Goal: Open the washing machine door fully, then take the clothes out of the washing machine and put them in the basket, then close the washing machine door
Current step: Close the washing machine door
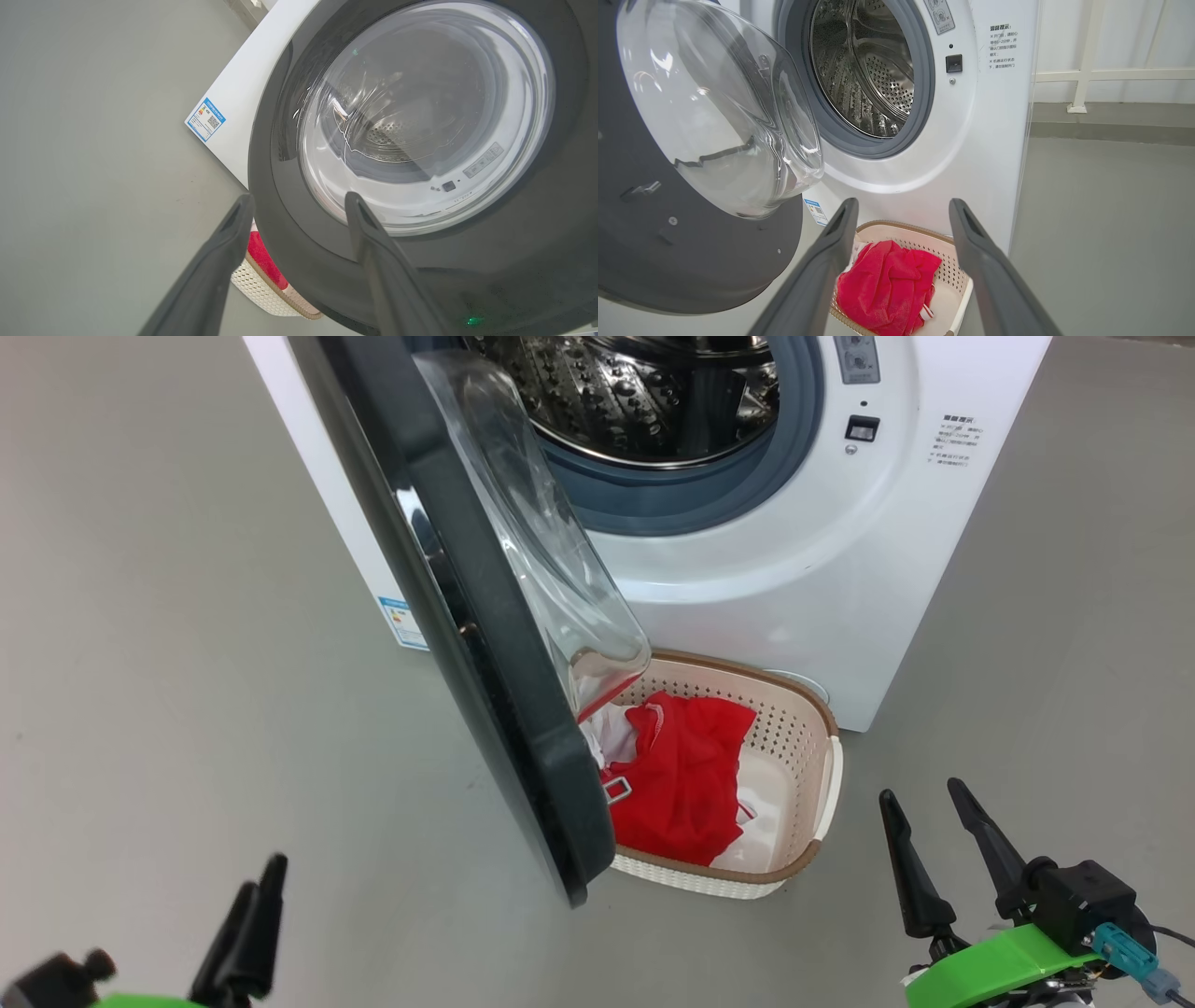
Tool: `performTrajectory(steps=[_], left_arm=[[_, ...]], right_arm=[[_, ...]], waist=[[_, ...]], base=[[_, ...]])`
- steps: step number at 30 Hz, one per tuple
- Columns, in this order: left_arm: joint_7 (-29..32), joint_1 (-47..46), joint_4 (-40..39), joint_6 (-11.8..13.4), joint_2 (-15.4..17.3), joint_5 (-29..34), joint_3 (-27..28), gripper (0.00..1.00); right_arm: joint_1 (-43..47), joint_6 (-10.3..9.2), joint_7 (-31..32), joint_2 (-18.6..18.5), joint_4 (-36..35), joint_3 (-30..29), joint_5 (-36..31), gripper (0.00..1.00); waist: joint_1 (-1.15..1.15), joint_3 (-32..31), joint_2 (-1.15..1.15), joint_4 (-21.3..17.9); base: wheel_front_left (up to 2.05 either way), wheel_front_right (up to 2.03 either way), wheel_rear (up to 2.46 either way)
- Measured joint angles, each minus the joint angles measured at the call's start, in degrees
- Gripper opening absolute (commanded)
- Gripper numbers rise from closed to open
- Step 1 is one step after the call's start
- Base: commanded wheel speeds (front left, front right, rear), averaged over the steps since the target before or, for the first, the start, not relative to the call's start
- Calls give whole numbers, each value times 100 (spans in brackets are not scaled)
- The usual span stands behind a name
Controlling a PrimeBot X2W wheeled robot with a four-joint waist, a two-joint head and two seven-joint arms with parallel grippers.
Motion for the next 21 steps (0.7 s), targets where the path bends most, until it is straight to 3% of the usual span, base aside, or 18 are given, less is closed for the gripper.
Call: performTrajectory(steps=[5,11,17,21], left_arm=[[-403,-22,456,-1,31,715,-428,100],[-405,-25,512,-1,-489,2484,604,100],[-405,42,99,-3,-1039,4691,1413,100],[-405,156,-113,-7,-1407,5472,1806,100]], right_arm=[[-20,0,0,-1,27,-9,0,100],[-25,0,0,0,31,-32,0,100],[-131,0,0,-2,43,-46,0,100],[-135,0,0,-2,44,-51,0,100]], waist=[[0,1,0,25],[0,8,0,58],[0,6,0,64],[0,3,0,64]], base=[[0,0,0],[0,0,0],[0,0,0],[0,0,0]])
